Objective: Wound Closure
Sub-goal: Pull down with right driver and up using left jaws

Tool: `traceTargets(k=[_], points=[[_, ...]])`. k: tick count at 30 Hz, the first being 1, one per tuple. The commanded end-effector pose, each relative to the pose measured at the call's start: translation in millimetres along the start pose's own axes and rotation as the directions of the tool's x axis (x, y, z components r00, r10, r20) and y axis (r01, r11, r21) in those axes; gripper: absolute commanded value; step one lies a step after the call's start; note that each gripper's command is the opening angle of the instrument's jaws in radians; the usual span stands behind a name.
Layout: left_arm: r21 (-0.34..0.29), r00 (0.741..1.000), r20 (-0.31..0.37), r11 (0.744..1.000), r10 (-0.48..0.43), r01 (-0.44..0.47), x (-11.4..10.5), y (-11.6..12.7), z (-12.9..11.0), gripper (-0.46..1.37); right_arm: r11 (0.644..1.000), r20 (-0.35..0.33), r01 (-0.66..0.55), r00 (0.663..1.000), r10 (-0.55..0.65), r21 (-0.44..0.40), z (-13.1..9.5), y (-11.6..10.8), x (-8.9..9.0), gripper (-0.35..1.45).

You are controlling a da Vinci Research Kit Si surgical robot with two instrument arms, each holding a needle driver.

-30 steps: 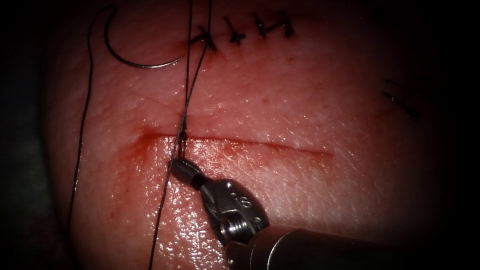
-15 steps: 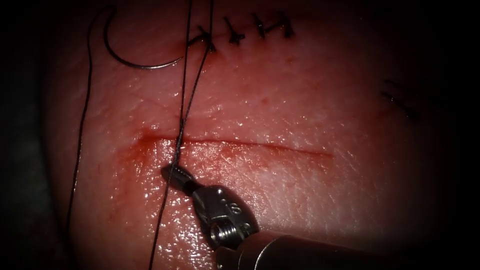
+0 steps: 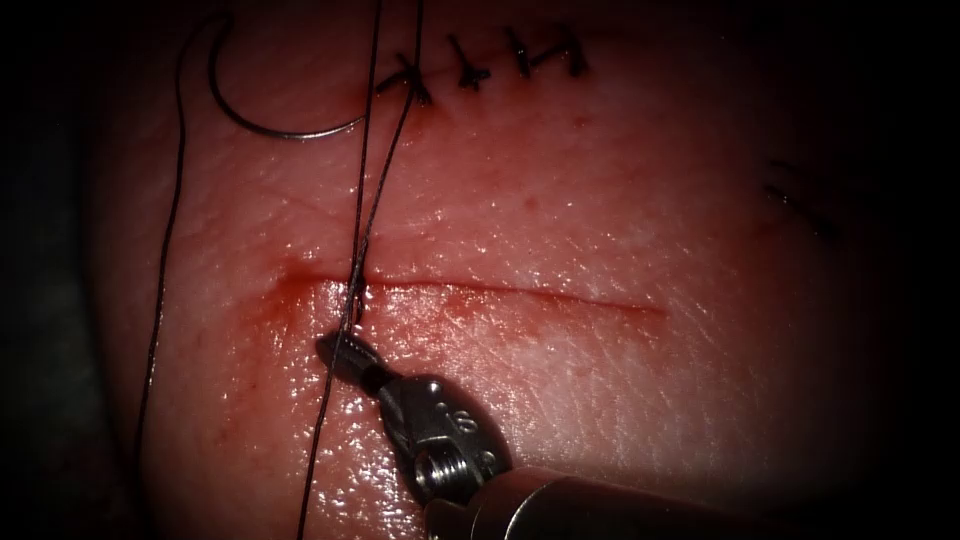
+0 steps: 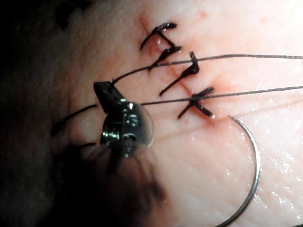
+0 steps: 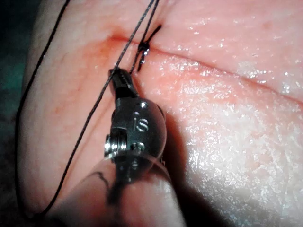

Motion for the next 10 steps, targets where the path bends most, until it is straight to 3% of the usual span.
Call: traceTargets(k=[1,10], points=[[-0.001,1.0,-0.001,1.0,-0.001,0.001,0.0,0.0,0.0,-0.35,1.0,-0.001,-0.001,1.0,0.001,-0.004,0.1,0.1,0.0,-0.35],[-0.008,1.0,-0.007,1.0,0.0,0.0,0.0,0.0,0.0,-0.35,1.0,-0.005,-0.002,1.0,0.002,0.0,0.0,0.0,0.1,-0.35]])
